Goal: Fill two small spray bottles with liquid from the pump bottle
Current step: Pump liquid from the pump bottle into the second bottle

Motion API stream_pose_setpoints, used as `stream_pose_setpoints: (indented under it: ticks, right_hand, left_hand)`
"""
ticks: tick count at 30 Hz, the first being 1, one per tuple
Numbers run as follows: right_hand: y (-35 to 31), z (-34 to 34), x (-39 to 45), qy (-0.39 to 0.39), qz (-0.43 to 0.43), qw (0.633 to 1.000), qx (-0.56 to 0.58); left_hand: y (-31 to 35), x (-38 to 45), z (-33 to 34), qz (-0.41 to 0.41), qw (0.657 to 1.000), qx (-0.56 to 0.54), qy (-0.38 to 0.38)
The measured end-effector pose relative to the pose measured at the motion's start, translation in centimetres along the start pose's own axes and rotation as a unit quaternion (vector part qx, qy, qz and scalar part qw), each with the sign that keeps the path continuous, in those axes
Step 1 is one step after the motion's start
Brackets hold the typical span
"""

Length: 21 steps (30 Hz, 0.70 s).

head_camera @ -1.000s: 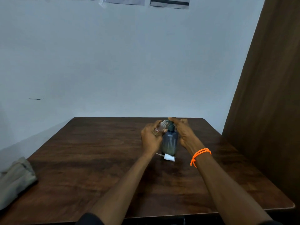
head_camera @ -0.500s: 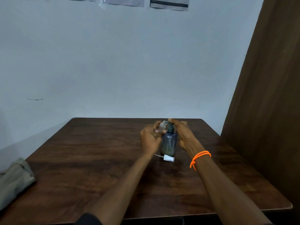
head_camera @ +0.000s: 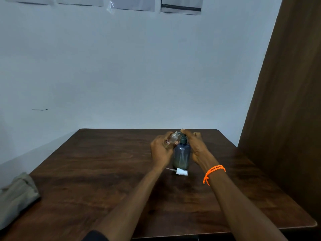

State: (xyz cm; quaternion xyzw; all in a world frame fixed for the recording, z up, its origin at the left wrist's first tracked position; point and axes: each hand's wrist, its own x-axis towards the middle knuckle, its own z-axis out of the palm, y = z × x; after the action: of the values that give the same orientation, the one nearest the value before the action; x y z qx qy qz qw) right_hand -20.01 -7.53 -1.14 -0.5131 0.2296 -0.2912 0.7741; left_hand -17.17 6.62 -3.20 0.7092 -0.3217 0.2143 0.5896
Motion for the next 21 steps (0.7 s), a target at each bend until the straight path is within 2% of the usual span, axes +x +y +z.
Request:
stream_pose_setpoints:
  ticks: [3,8,21]
  right_hand:
    - [-1.0,0.1,0.3,-0.008,-0.003,1.000,0.017]
    - [0.1,0.0,0.3,-0.004,-0.001,1.000,-0.022]
    - [-0.2,0.0,0.7,-0.020,-0.001,1.000,0.014]
  left_hand:
    - [0.0,0.2,0.2,-0.003,1.000,-0.012,-0.005]
    - [0.1,-0.1,0.2,0.004,1.000,-0.010,0.006]
    - [0.1,0.5,0.1,0.006,1.000,-0.018,-0.001]
